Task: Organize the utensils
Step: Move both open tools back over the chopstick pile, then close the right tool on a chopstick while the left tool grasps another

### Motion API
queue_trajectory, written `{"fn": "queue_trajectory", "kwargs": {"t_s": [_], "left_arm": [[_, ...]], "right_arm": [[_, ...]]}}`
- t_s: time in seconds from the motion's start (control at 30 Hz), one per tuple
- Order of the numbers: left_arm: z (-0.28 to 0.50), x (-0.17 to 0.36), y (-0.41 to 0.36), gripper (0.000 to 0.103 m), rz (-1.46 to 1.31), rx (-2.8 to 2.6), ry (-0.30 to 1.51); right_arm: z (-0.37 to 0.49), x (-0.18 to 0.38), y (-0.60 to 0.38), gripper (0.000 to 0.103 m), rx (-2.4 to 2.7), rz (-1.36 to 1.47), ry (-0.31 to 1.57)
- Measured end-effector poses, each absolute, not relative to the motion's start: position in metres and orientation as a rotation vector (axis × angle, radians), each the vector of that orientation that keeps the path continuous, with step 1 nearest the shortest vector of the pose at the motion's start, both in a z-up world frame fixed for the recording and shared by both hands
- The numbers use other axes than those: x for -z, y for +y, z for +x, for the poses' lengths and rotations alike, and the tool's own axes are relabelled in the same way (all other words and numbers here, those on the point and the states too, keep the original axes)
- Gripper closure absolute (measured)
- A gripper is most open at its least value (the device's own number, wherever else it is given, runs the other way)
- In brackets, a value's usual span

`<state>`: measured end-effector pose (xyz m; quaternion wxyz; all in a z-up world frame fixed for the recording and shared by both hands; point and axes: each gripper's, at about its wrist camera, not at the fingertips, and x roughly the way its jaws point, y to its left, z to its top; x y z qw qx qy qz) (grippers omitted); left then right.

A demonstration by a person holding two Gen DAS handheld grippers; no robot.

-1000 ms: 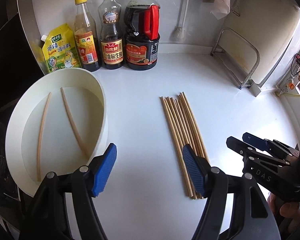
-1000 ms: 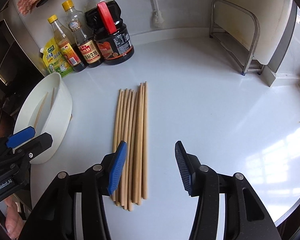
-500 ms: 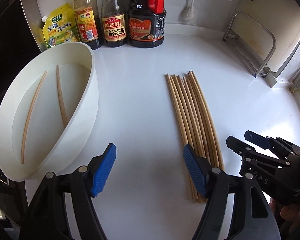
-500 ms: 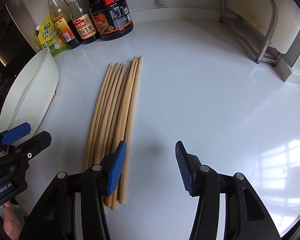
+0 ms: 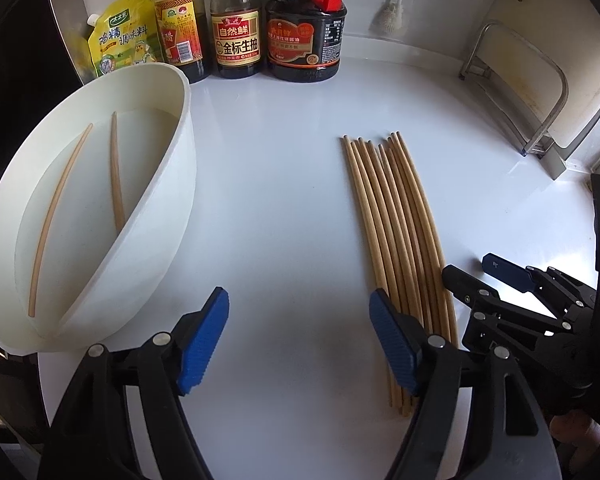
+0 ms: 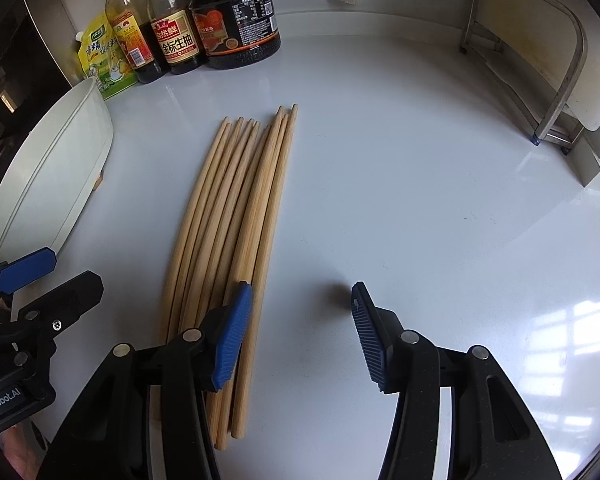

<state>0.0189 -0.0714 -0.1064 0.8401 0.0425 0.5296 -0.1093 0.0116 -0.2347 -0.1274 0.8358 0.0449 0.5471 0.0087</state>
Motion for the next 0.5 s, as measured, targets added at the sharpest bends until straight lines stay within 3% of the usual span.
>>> {"fn": "queue_trajectory", "kwargs": {"t_s": [0.5], "left_arm": [[0.028,0.130,-0.094,0.031,0.089,0.254,1.152]], "right_arm": [[0.002,0.125,-0.263,0.054,0.004,0.088,1.146]]}}
